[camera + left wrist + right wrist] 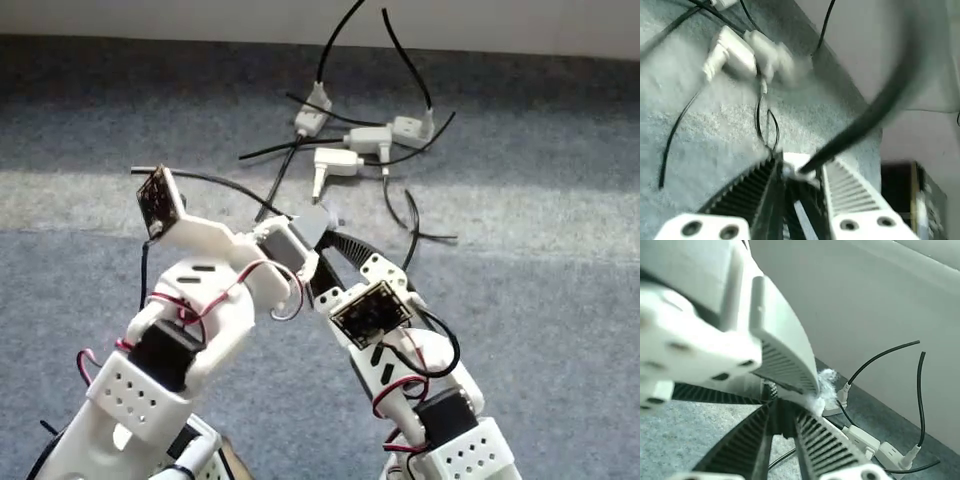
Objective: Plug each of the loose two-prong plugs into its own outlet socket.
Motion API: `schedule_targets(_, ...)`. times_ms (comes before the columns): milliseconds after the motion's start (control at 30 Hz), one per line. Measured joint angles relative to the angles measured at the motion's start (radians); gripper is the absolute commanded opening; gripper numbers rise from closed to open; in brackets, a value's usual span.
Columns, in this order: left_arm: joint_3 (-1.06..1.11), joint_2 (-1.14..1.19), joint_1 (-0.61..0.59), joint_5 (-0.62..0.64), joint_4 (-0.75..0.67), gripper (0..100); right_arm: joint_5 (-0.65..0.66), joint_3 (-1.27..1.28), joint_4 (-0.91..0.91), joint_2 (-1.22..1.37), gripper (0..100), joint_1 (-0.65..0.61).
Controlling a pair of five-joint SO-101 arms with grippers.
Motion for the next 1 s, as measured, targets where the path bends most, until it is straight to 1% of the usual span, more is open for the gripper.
schedule_targets(100, 0.02, -0.057, -0.026, 0.0, 0.008, 1, 0.02, 0.006, -0.048, 0.069, 0.7, 0.005)
schedule_targets(233, 0.023, -0.104, -0.048, 0.0, 0.009, 1, 0.052, 0.025, -0.064, 0.18, 0.7, 0.064)
schedule_targets(467, 0.025, -0.109, -0.044, 0.003, 0.015, 1, 0.063, 0.023, -0.071, 0.19, 0.7, 0.068)
schedule_targets(567, 0.025, -0.078, -0.049, 0.003, 0.012, 1, 0.063, 0.023, -0.071, 0.192, 0.7, 0.069)
schedule_targets(700, 0.025, 0.057, -0.054, 0.003, -0.051, 1, 0.063, 0.023, -0.064, 0.19, 0.7, 0.068)
schedule_targets(800, 0.025, 0.181, -0.069, 0.003, -0.109, 1, 0.063, 0.023, 0.003, 0.133, 0.7, 0.068)
schedule_targets(867, 0.025, 0.238, -0.063, 0.003, -0.141, 1, 0.063, 0.023, 0.057, 0.046, 0.7, 0.068)
schedule_targets(1000, 0.025, 0.255, -0.068, 0.003, -0.155, 1, 0.063, 0.023, 0.176, -0.178, 0.7, 0.044)
